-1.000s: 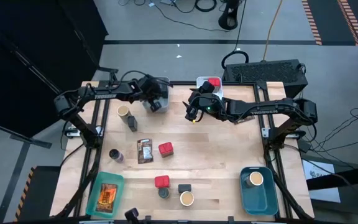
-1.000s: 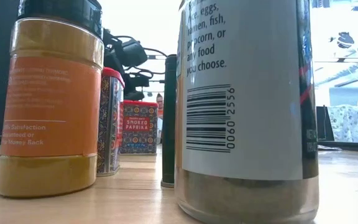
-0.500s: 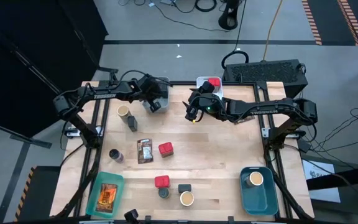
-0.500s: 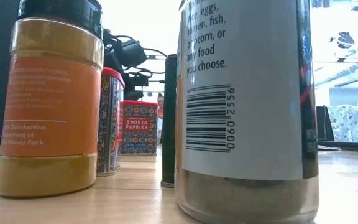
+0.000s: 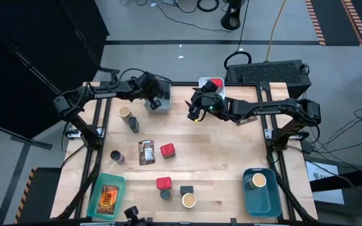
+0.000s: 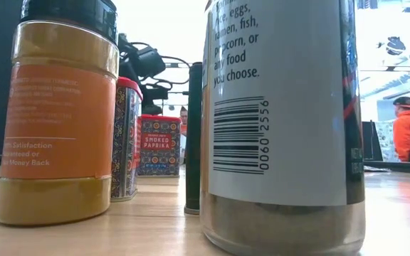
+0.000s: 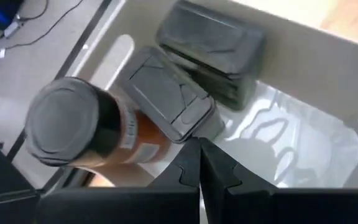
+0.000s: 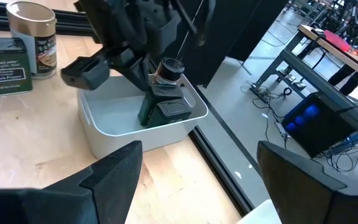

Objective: Sort spices by type
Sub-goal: Put the black spice can into the gray bin

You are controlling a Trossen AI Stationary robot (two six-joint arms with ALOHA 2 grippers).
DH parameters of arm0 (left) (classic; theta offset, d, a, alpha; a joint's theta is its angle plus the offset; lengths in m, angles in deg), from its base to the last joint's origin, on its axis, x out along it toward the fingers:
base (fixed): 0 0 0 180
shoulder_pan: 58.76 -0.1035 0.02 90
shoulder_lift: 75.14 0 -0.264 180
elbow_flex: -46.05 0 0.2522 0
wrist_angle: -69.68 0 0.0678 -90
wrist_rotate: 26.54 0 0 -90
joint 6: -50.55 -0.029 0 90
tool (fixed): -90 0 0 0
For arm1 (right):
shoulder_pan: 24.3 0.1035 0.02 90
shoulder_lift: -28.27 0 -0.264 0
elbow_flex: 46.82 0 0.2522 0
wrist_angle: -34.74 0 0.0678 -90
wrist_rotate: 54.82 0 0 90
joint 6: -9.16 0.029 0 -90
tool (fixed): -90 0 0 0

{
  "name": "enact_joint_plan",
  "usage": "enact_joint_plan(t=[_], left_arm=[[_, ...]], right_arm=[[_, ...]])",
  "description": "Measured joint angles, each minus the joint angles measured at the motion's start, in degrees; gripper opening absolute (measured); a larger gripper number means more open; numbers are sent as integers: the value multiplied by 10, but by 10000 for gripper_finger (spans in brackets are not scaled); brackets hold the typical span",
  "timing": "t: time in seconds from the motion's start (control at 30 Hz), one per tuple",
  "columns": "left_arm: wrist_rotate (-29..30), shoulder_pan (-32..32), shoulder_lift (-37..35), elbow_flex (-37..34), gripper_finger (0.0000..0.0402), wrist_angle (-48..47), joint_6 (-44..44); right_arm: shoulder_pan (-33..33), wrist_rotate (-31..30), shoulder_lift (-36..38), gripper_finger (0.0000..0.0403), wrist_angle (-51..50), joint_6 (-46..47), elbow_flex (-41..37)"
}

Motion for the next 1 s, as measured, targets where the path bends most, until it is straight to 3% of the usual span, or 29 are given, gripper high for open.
enact_joint_plan(t=[0.33,0.6,0.87,1.0], left_arm=[[-34,-3,4,0,2,23,2],[5,7,-40,0,2,-42,13],[70,-7,-15,-1,1,-18,41],[57,-7,-2,0,1,-11,42]], right_arm=[[0,0,0,300,0,1,0],[0,0,0,300,-4,1,0],[-5,0,0,300,-5,3,0],[-5,0,0,300,-8,3,0]])
